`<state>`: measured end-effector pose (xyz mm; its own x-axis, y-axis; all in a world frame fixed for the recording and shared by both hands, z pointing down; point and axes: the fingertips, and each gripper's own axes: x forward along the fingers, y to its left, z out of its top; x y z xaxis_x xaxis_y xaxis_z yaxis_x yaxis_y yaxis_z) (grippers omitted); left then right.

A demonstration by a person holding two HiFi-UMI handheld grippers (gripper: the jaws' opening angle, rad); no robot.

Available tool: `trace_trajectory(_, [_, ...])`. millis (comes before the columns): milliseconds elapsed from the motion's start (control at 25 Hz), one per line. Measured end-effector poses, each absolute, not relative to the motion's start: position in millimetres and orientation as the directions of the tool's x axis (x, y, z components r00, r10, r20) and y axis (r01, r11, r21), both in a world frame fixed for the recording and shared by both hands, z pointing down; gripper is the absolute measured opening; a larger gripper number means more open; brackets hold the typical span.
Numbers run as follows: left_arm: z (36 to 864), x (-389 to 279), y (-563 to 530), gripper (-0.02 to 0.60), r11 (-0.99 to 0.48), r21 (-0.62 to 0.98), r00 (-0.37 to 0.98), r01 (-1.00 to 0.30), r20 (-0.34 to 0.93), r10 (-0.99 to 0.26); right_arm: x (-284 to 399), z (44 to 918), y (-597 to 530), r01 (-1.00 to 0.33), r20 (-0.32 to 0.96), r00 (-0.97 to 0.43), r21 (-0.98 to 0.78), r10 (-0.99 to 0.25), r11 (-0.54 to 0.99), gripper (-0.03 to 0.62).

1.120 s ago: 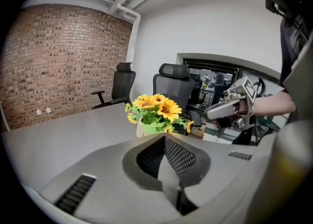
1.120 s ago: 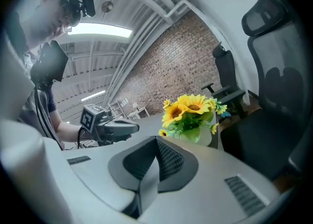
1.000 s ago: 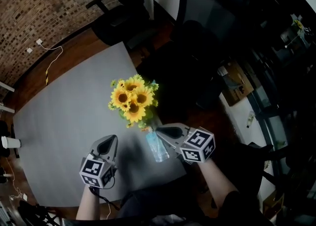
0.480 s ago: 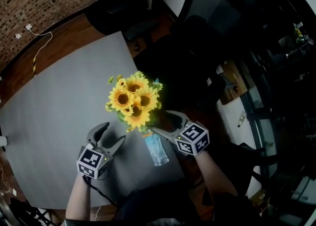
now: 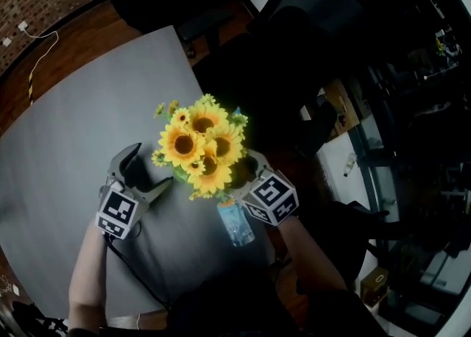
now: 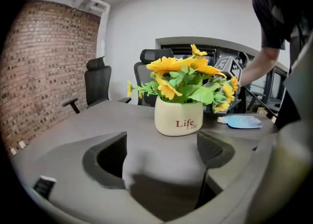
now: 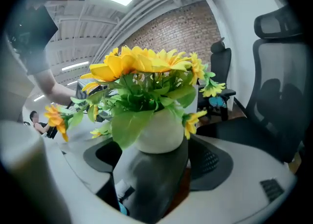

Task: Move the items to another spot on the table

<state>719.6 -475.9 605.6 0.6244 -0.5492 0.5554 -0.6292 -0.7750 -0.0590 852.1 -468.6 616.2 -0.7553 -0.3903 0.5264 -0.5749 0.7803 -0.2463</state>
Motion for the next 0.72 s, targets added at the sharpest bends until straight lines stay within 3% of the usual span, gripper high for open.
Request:
trace_trajectory(200, [603.8,736.2,-492.4,0.439,-0.785,-0.034,0.678,-0.619,0.48,-0.556,836.8,617.1,-483.1,-0.587,0.501,-0.753,-0.216,-0.427,0.78,0.449])
trace_trajectory(320, [600.5,750.7,-489.9,0.439,-0.8,0.043,0.725,-0.598,0.455,-0.517,825.8,617.3,-483.5,-0.547,0.477,-0.786,-0.242,-0.393,0.801,0.451])
trace_trajectory(720, [607.0,782.3,-486.2,0.454,-0.872,0.033,0.788,-0.488,0.445,-0.425,819.5,619.8,-481.8,-0.396,0.498,-0.822,-0.155,-0.275,0.905,0.453])
